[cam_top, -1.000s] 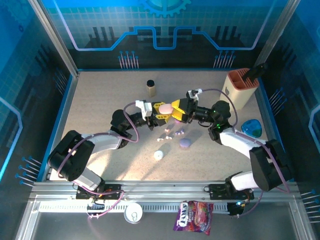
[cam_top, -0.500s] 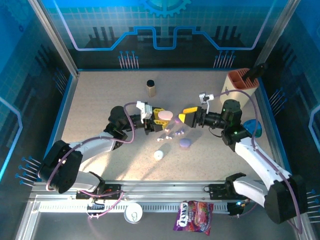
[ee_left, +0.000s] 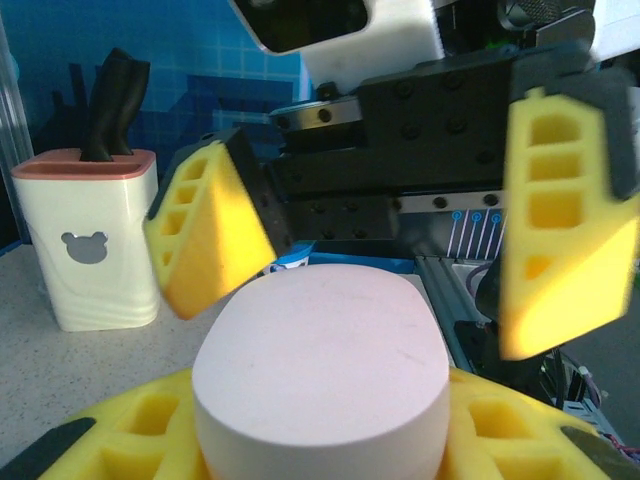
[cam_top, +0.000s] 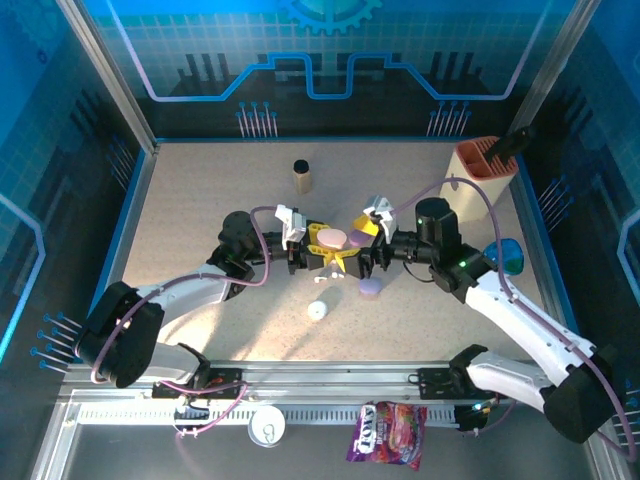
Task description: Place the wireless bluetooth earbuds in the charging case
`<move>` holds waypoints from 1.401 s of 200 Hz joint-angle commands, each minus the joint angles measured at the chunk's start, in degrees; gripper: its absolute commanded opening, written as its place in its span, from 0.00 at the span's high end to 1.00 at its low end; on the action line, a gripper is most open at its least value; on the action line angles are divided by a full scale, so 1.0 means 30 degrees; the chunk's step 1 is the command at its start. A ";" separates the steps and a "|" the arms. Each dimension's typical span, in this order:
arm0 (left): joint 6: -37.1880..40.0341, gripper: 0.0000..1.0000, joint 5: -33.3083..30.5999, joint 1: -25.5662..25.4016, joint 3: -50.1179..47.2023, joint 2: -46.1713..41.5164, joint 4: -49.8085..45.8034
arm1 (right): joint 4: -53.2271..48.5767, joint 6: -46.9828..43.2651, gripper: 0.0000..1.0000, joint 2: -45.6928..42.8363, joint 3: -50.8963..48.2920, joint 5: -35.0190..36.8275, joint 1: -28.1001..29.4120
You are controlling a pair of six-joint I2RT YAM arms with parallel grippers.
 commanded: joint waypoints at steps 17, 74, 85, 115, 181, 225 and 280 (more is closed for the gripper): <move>0.0581 0.65 0.0841 0.0065 -0.0310 -0.0468 -0.0080 | -0.0052 -0.0062 0.02 0.0315 0.0657 0.1392 -0.0119; 0.1760 0.65 0.1096 0.0071 -0.0556 -0.0501 -0.0705 | 0.2360 0.2296 0.05 0.0487 -0.0040 0.0186 -0.1297; 0.1879 0.65 0.1182 0.0076 -0.0606 -0.0585 -0.0598 | 0.2089 0.2365 0.05 0.0571 0.0141 0.0403 -0.1363; 0.2625 0.65 0.1163 0.0065 -0.0936 -0.0881 -0.0541 | 0.1820 0.3508 0.05 0.0780 0.0527 0.0770 -0.1877; 0.2153 0.65 0.0761 0.0571 -0.1335 -0.0626 0.0152 | 0.5165 0.4440 0.04 -0.0115 -0.1111 -0.1815 -0.2607; -0.0112 0.65 0.0656 0.1795 -0.2042 -0.0073 0.3034 | 0.5480 0.5557 0.06 0.0036 -0.1661 -0.0378 -0.3224; -0.0402 0.65 0.0803 0.2019 -0.2145 -0.0148 0.3204 | 0.4923 0.2553 0.07 0.1213 -0.0963 -0.0012 -0.1246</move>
